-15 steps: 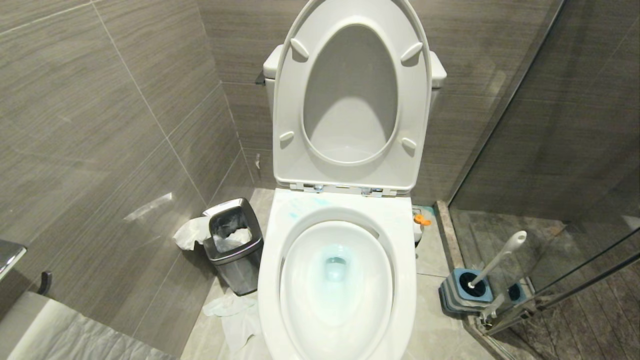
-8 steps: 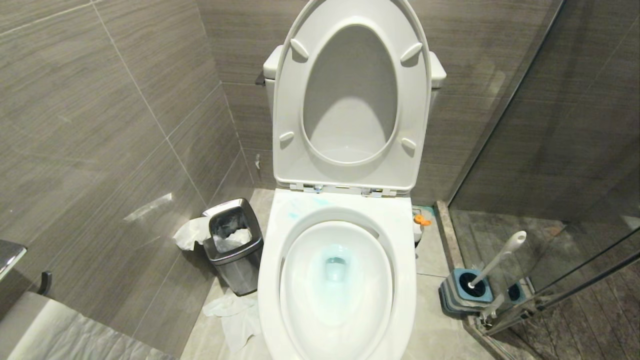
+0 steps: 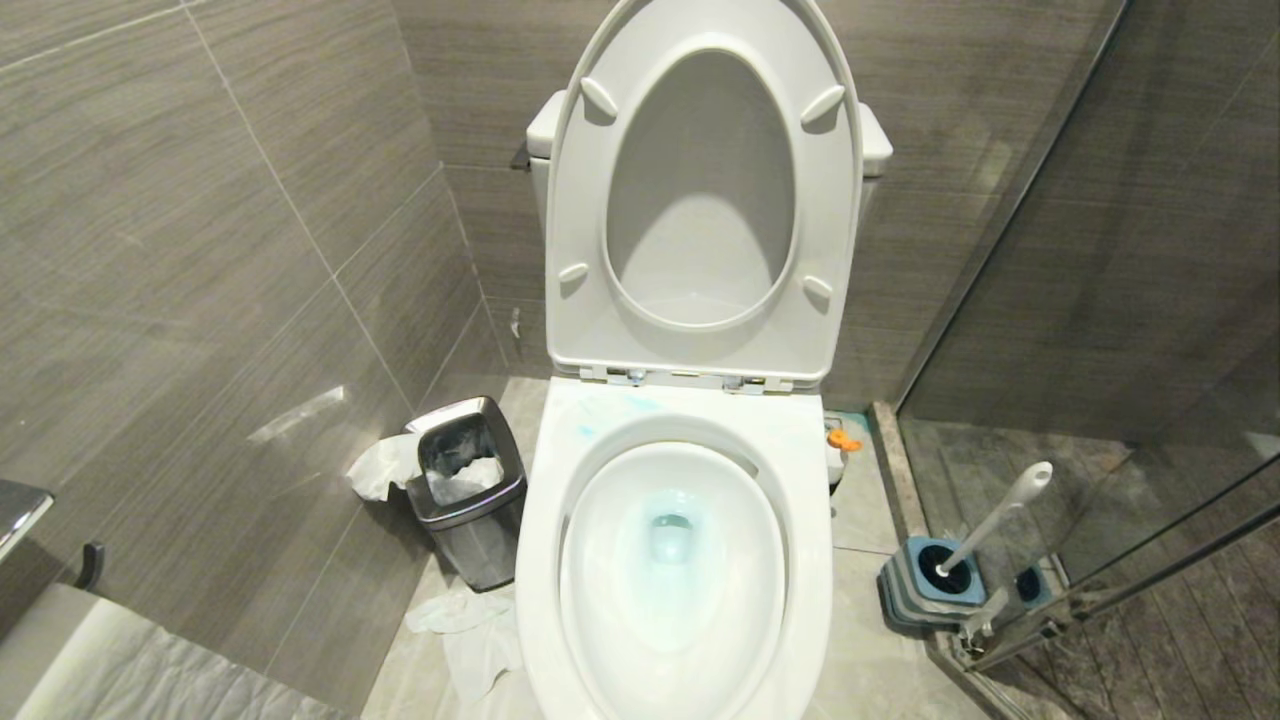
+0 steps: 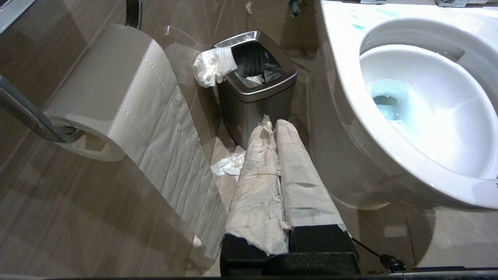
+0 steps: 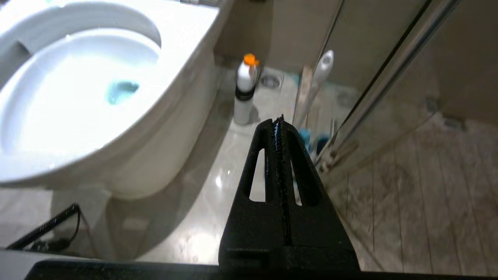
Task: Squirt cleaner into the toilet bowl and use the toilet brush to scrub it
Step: Flush the toilet
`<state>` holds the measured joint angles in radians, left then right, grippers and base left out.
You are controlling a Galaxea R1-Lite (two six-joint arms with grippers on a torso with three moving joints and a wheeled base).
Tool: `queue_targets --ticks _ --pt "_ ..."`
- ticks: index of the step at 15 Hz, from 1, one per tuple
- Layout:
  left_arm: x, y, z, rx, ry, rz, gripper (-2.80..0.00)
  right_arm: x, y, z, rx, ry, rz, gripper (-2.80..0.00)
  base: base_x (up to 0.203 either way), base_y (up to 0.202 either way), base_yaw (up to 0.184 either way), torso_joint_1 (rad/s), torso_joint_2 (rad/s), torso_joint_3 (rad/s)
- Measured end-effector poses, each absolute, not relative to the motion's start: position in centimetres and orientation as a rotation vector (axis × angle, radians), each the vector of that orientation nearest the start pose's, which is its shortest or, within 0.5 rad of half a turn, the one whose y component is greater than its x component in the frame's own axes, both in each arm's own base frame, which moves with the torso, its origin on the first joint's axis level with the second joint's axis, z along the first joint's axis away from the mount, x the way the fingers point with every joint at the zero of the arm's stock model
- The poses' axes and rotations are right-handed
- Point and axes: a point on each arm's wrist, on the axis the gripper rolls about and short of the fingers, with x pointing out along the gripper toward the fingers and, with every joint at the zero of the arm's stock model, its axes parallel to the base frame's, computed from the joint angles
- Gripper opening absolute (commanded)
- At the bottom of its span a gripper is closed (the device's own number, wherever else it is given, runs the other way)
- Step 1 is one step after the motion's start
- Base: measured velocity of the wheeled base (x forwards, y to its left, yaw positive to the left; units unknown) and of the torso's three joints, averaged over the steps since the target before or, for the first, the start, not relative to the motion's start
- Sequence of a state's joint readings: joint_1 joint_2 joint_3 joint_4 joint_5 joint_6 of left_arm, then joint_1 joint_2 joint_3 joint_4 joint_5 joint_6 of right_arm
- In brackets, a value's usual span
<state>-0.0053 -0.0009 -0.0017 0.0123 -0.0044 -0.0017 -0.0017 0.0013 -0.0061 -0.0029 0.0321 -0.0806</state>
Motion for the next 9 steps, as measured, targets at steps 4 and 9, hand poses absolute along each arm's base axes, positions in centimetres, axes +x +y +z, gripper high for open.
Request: queue_targets --ticks 4,9 --pt "-2.3 0.0 7.47 -0.001 0.01 -0.01 -2.8 -2.31 0.07 7.53 -0.073 -0.001 0.027 -2.8 0.0 0.0 0.0 0.0 0.0 0.0" --pt "-2.3 0.0 7.45 0.007 0.012 -0.01 -2.8 -2.3 0.07 7.5 -0.044 0.002 0.026 -2.8 0.0 0.0 0.0 0.0 0.0 0.0"
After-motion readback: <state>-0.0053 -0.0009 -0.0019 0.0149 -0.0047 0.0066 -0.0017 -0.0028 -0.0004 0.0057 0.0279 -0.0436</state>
